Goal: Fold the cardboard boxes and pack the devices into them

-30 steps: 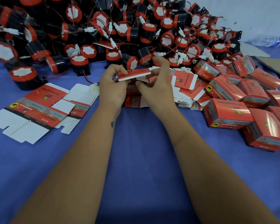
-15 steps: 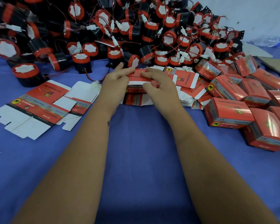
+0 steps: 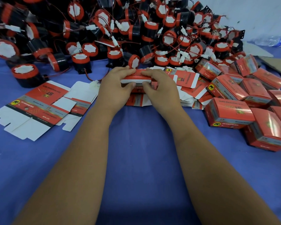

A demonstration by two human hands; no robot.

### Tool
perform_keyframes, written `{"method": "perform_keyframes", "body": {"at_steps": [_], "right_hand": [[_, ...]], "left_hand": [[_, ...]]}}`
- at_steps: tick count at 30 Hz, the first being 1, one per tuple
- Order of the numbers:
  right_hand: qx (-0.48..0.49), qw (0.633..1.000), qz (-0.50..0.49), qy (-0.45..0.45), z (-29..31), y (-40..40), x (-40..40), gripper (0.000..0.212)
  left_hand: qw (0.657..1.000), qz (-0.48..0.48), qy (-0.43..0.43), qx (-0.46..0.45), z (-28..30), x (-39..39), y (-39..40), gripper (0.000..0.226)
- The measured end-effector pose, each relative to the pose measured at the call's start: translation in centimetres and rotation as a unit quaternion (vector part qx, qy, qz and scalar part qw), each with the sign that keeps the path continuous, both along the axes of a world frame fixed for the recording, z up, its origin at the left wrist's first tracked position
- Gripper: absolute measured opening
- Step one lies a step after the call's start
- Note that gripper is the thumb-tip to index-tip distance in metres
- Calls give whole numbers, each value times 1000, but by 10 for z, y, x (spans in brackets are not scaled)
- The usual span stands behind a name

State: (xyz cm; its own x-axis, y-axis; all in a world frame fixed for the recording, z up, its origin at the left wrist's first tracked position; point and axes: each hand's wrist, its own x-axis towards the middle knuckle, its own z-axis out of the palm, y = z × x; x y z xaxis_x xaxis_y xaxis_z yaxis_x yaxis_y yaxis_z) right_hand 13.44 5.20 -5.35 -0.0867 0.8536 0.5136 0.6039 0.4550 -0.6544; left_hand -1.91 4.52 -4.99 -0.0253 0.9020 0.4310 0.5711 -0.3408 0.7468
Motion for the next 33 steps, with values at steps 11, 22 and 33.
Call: {"method": "perform_keyframes", "body": {"at_steps": [11,22,33], "right_hand": [[-28,994,-13,108,8,-4,0,27],[-78,982,1,173,11,-6,2,20],[-87,974,11,211,10,-6,2,18]], "left_hand": [[967,-56,-245,-37,-1,-1,1,26],[953,-66,-290,-58,-2,-6,3,32],[958,-9,-284,-45,1,2,-1,27]]}}
